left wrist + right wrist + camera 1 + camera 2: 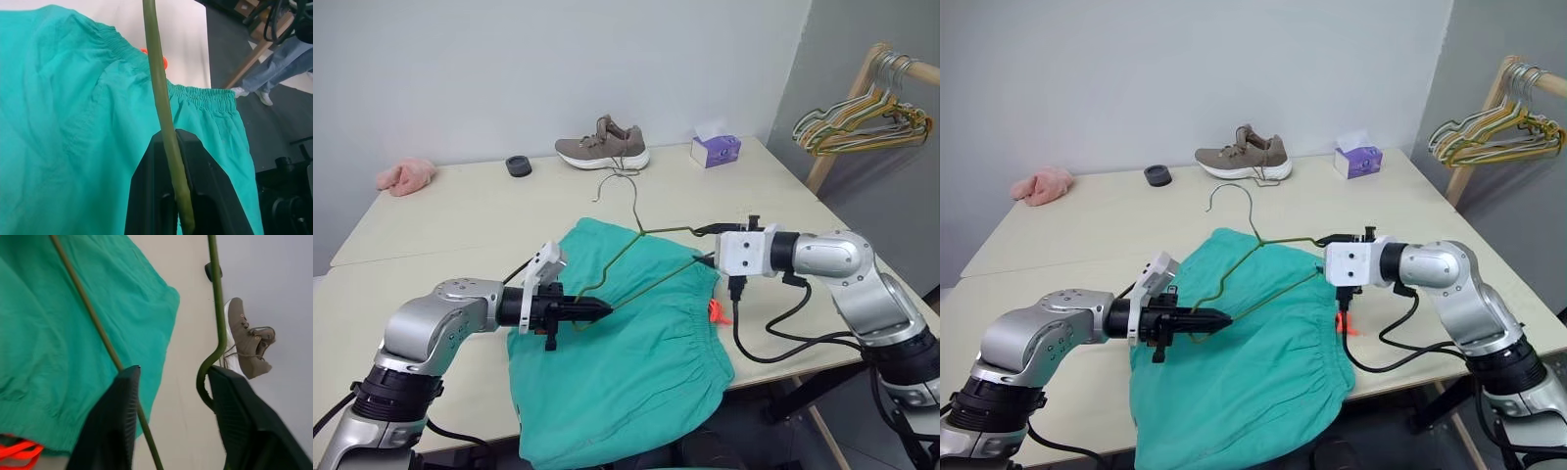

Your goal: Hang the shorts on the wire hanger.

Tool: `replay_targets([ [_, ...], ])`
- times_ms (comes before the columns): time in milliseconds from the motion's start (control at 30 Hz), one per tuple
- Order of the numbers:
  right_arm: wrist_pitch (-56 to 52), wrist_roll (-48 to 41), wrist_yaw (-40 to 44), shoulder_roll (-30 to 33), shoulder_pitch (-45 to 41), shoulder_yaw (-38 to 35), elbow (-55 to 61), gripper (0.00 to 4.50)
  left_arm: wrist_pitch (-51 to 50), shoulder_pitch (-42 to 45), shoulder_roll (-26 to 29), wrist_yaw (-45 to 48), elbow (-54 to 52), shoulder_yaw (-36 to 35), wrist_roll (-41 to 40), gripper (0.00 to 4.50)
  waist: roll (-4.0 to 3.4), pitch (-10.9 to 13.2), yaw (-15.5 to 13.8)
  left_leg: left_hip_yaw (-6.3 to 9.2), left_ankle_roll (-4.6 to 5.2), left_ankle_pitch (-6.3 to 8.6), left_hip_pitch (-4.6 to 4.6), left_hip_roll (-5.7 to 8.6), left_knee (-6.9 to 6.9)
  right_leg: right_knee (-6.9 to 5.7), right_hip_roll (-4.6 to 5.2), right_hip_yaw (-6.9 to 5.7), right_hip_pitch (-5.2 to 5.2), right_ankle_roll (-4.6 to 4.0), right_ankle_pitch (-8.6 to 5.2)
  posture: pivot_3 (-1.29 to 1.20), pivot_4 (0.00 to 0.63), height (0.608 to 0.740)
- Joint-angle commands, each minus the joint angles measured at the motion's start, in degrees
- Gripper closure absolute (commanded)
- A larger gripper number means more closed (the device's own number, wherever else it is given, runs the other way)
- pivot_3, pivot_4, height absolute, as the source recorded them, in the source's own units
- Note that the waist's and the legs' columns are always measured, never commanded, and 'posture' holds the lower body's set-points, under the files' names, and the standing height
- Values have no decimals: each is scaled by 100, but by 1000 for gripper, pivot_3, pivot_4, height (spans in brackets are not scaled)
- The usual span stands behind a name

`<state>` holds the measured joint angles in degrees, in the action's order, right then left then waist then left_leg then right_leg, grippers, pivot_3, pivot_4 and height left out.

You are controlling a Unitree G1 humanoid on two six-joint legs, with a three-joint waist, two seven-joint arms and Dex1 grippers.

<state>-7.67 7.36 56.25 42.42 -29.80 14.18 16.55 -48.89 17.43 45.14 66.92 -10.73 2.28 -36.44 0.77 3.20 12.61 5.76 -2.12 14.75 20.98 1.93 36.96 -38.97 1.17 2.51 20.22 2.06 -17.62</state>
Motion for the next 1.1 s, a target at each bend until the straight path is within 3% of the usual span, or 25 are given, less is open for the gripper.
replay_targets([
  [33, -996, -793, 409, 257, 58, -557, 578, 1043, 457, 30, 188, 98, -121, 70, 285, 4500, 0, 0, -2, 0, 0, 0, 0, 0, 0, 0, 0, 0, 0, 0, 0, -260, 0, 740],
  [133, -2231, -1603, 735, 520, 81, -943, 930, 38, 1028, 93, 416, 273, -56, 285, 738, 4500, 0, 0, -7, 2, 0, 0, 0, 0, 0, 0, 0, -1, -1, -1, -1, -264, 0, 740],
  [400, -3840, -2306, 782, 854, 194, -652, 1228, 38, 2203, 382, 788, 927, 105, 570, 1406, 4500, -2, 1, 3, -1, 0, 0, -3, -2, -2, 2, 0, -3, 0, -12, -8, -269, 0, 740],
  [667, -4153, -2328, 904, 730, 48, 292, 913, 38, 2432, 507, 760, 1165, 115, 548, 1455, 4500, -3, 2, 3, -5, 1, 1, 0, -2, -2, 2, 0, -2, 2, -10, -9, -254, 0, 740],
  [800, -4257, -2383, 966, 681, 18, 506, 835, 926, 2496, 415, 796, 1208, 86, 520, 1485, 4500, -3, 2, -4, -3, 1, 1, 0, -2, -3, 3, 0, -3, 2, -10, -9, -245, 0, 740],
  [1100, -4318, -2333, 953, 698, 9, 789, 720, 4070, 2324, 311, 839, 1241, -83, 471, 1377, 4500, -3, 2, -12, 0, 1, 1, 0, -3, -2, 2, 0, -6, 2, -10, -9, -237, 0, 740],
])
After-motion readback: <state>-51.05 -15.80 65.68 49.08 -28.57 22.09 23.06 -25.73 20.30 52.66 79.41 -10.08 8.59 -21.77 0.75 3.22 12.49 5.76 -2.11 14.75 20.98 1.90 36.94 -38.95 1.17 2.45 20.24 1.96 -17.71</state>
